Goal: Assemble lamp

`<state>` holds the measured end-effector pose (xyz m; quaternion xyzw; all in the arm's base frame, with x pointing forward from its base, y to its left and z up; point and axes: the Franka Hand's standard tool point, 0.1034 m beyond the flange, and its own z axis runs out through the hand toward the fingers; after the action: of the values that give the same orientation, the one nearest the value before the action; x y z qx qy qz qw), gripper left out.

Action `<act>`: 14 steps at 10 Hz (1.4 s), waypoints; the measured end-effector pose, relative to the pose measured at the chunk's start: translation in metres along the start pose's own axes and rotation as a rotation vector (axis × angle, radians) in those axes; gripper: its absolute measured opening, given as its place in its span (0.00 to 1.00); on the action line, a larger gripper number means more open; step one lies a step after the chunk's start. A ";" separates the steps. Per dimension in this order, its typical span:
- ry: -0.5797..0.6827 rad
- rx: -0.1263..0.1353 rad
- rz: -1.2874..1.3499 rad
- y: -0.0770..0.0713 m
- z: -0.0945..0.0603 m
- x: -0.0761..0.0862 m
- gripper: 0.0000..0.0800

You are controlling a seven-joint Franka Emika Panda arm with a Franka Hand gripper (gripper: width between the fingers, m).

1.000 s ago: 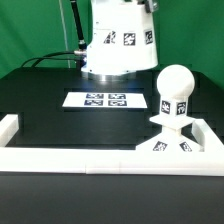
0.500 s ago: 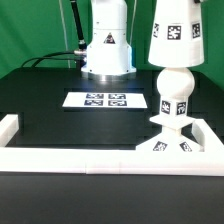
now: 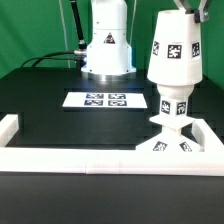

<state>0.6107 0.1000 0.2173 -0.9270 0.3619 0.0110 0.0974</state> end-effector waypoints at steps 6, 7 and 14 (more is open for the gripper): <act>0.014 -0.005 -0.002 0.002 0.019 0.006 0.06; 0.011 -0.011 -0.001 0.003 0.024 0.006 0.06; 0.009 -0.015 0.000 0.004 0.027 0.006 0.58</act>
Offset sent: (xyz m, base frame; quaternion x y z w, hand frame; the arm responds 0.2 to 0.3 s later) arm -0.0081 -0.0062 -0.0187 0.0113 0.0239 -0.0191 0.9995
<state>0.6136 0.0978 0.1894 -0.9277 0.3625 0.0098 0.0887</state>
